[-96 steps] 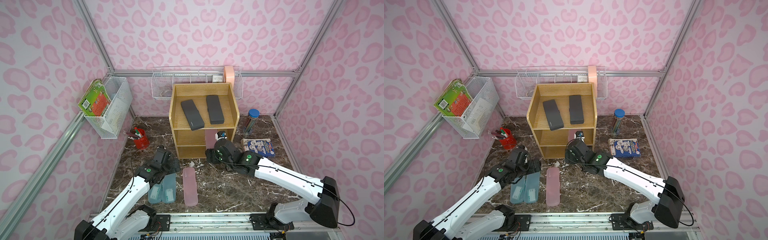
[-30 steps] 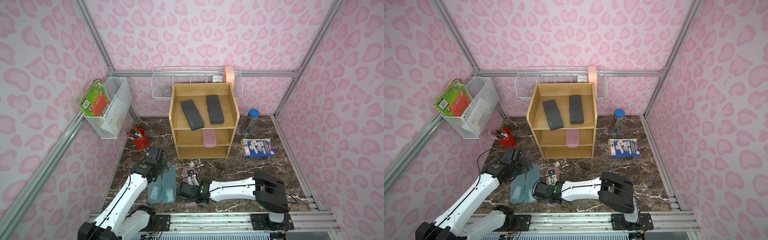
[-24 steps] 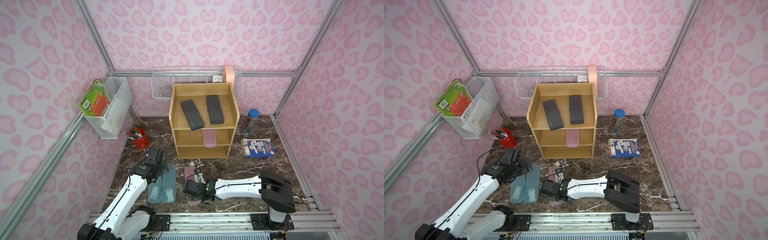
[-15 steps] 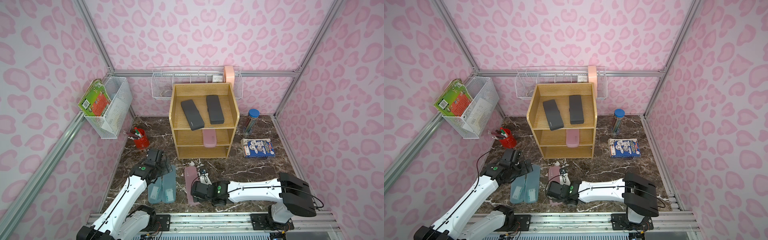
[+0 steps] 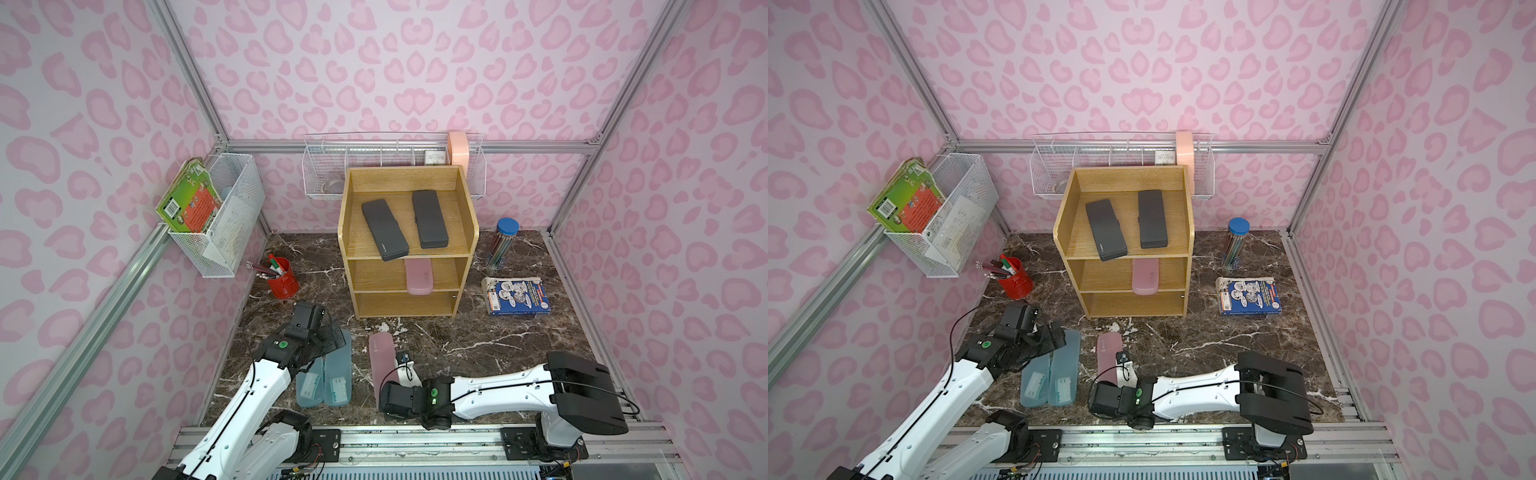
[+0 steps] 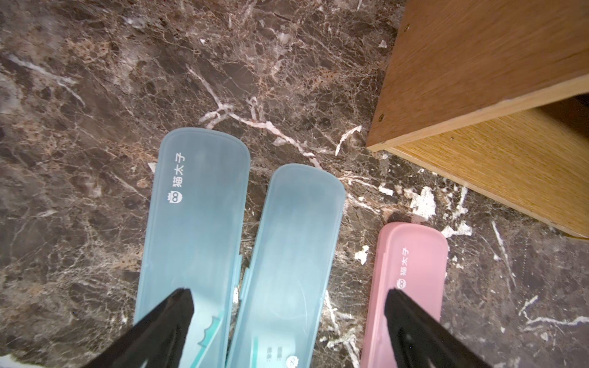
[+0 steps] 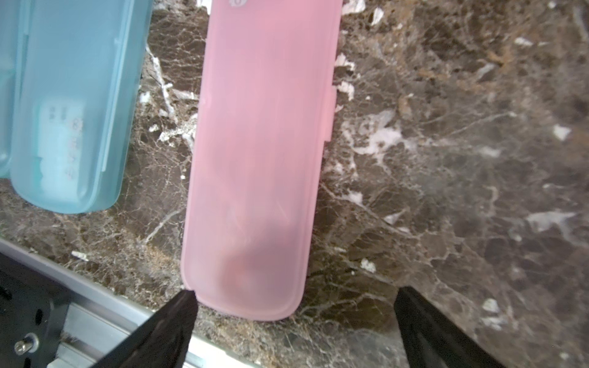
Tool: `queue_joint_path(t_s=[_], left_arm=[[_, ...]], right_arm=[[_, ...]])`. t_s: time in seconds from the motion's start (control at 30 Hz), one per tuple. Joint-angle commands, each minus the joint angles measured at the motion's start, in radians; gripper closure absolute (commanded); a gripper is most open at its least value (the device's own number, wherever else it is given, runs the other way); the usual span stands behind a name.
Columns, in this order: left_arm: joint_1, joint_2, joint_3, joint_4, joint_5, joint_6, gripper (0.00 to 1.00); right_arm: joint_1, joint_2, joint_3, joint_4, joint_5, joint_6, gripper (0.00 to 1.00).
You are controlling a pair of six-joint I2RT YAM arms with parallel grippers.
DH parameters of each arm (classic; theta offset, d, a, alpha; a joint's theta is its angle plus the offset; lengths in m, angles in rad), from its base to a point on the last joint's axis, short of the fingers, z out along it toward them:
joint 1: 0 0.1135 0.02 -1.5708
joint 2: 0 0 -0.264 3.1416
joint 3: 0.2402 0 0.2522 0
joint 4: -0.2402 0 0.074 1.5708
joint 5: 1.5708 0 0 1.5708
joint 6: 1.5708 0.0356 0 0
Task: Place the pencil cases on the shelf according to color
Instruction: Pick up the pencil case from the center of the board.
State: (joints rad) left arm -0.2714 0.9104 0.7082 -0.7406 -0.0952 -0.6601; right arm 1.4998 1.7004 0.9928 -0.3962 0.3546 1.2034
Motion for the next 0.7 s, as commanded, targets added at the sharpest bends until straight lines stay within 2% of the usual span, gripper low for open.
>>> queue_joint_path(t_s=[0.0,0.27,0.37,0.67], left_arm=[[-0.002,-0.005,-0.001,-0.003,0.015,-0.012,0.01],[-0.004,-0.022,-0.003,-0.014,0.018,-0.002,0.01],[-0.004,-0.031,0.013,-0.037,-0.013,0.002,0.01],[-0.004,-0.033,0.03,-0.028,-0.004,0.0,0.01]], right_arm=[[0.006,0.014,0.002,0.006,0.009,0.023,0.01],[0.004,0.076,0.084,-0.009,0.013,-0.008,0.01],[-0.008,0.113,0.102,0.003,-0.025,-0.01,0.01],[-0.035,0.167,0.064,0.063,-0.085,-0.011,0.01]])
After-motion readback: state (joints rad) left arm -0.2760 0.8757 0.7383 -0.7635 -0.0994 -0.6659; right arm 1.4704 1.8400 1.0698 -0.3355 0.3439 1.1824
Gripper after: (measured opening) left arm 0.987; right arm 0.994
